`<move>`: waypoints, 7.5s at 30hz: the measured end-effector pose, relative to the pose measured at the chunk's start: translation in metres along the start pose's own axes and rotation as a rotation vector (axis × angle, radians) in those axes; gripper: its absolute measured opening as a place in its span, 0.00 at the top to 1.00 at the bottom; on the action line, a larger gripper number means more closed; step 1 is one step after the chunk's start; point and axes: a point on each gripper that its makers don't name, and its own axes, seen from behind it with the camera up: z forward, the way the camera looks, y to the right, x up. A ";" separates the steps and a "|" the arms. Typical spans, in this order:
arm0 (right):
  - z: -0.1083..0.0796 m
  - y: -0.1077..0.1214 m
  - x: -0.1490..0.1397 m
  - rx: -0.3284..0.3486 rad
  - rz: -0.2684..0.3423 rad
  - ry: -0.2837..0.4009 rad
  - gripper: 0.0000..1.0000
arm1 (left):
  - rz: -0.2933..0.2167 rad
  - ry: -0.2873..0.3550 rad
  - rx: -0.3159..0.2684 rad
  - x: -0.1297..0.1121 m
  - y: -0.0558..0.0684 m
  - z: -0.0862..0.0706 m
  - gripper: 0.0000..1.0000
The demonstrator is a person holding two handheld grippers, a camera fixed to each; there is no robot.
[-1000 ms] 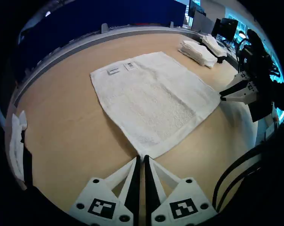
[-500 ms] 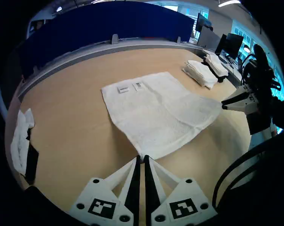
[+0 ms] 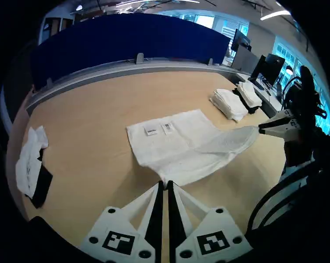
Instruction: Fold towel
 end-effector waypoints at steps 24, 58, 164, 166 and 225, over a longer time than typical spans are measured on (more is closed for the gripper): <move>-0.003 -0.011 0.003 0.028 0.041 0.018 0.88 | -0.070 0.011 -0.021 0.007 0.013 -0.006 0.93; 0.118 0.072 0.039 -0.068 0.095 -0.070 0.88 | -0.145 -0.105 0.039 0.042 -0.065 0.115 0.93; 0.119 0.039 -0.061 0.031 -0.060 -0.226 0.95 | -0.286 -0.047 0.284 -0.082 -0.070 0.001 0.11; 0.118 0.039 -0.059 0.030 -0.062 -0.222 0.96 | -0.285 -0.047 0.283 -0.082 -0.070 0.001 0.10; 0.179 -0.129 0.084 0.293 -0.519 -0.137 0.96 | -0.381 0.028 0.306 -0.091 -0.067 -0.028 0.11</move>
